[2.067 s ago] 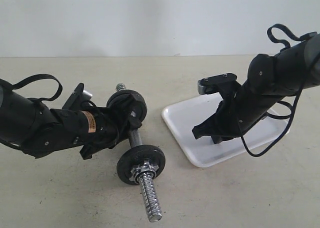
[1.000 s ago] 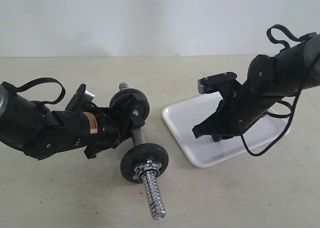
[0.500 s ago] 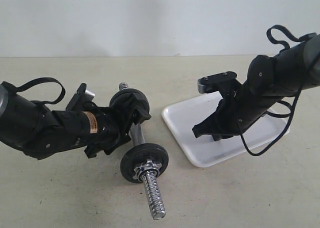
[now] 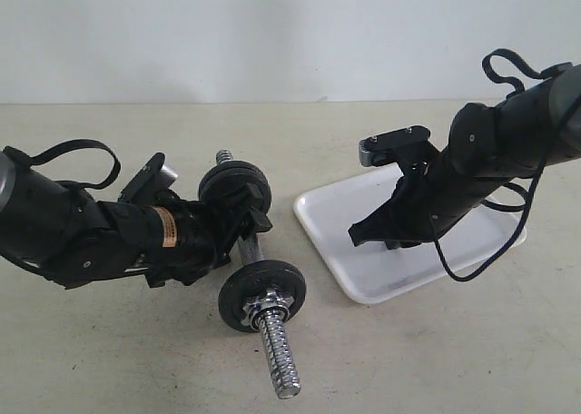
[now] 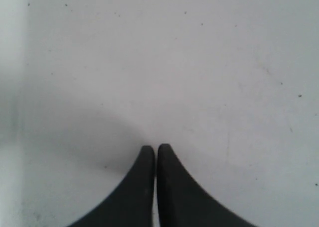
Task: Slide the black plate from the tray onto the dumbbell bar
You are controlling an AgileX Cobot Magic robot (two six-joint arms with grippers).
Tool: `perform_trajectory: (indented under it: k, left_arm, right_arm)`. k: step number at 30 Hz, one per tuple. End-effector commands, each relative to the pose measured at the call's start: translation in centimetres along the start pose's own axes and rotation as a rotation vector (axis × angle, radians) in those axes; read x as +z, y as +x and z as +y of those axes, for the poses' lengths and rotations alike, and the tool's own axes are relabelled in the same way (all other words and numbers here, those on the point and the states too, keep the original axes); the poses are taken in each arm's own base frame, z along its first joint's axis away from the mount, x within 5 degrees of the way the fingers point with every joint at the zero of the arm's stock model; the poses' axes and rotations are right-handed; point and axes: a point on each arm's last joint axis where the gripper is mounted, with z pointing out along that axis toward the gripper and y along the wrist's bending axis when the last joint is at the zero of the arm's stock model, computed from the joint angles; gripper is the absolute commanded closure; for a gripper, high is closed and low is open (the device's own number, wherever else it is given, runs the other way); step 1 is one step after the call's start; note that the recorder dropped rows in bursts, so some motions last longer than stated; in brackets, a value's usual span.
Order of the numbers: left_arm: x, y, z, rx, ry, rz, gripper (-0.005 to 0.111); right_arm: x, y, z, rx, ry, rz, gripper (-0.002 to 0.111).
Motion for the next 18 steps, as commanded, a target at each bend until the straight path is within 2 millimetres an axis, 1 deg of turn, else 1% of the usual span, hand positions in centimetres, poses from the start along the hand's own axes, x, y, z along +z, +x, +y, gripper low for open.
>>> perform_trajectory:
  k: [1,8,11,15,18]
  left_arm:
    - [-0.1,-0.1,-0.1,0.009,0.006,-0.004,0.038]
    - [-0.8,-0.4,-0.7,0.052,0.014,-0.005,0.038]
    - [-1.4,-0.7,-1.4,0.068,0.037,-0.016,0.038]
    - [-2.8,-1.2,-2.5,0.117,0.057,-0.031,0.039]
    - [-4.0,-1.5,-3.0,0.181,0.032,-0.038,0.039]
  right_arm:
    - [0.2,0.2,-0.1,-0.012,0.007,-0.002,0.109]
    - [0.2,0.1,-0.1,-0.012,0.009,-0.010,0.109]
    - [0.2,0.1,-0.1,-0.010,0.009,-0.010,0.109]
    - [0.2,0.0,-0.1,-0.010,0.011,-0.015,0.109]
    - [0.0,-0.1,-0.2,-0.015,0.015,-0.032,0.109]
